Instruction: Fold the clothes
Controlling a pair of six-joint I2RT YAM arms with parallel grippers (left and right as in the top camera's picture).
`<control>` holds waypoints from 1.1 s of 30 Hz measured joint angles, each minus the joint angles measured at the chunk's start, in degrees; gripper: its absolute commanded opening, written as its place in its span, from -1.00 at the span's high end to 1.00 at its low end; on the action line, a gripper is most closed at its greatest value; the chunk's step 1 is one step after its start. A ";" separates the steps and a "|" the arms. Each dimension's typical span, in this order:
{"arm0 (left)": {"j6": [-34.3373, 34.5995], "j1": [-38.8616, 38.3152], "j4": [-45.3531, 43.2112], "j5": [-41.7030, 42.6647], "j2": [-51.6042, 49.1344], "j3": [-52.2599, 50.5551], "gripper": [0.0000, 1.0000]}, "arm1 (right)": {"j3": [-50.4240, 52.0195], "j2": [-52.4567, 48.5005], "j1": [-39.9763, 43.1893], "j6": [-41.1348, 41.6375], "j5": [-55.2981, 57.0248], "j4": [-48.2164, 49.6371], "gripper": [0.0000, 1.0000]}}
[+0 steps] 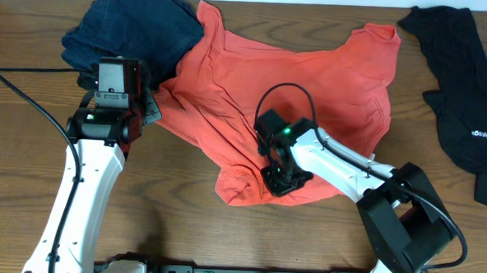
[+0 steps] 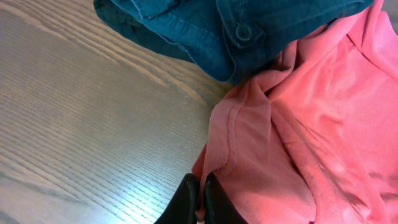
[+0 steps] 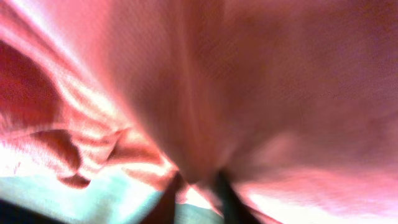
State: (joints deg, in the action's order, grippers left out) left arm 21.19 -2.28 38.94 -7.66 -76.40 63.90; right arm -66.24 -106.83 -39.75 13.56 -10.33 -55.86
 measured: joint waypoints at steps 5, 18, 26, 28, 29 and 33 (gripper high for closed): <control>-0.26 -0.02 1.20 -0.02 0.00 0.00 0.88 | 0.68 0.20 0.61 1.14 0.17 -5.16 0.97; -0.28 -0.02 3.61 -0.04 5.66 0.00 0.88 | 0.94 19.89 15.54 -0.76 0.17 -13.00 0.45; -0.31 0.00 3.61 -0.07 5.92 0.00 0.88 | 0.94 16.26 10.91 -5.29 -2.36 -6.88 -0.22; -0.31 0.00 3.63 -0.04 5.88 0.00 0.88 | 0.94 14.27 8.85 -5.73 -2.82 -5.27 -0.24; -0.31 0.00 3.63 -0.07 5.88 0.00 0.88 | 0.94 13.03 7.91 -5.97 -2.97 -4.50 -0.26; -0.31 0.00 3.63 -0.07 5.68 0.00 0.88 | 0.94 7.34 5.03 -7.02 -3.15 -1.99 -0.30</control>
State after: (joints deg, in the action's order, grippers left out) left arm 20.88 -2.28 42.57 -7.73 -70.72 63.90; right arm -65.30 -99.48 -34.72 6.55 -13.47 -57.84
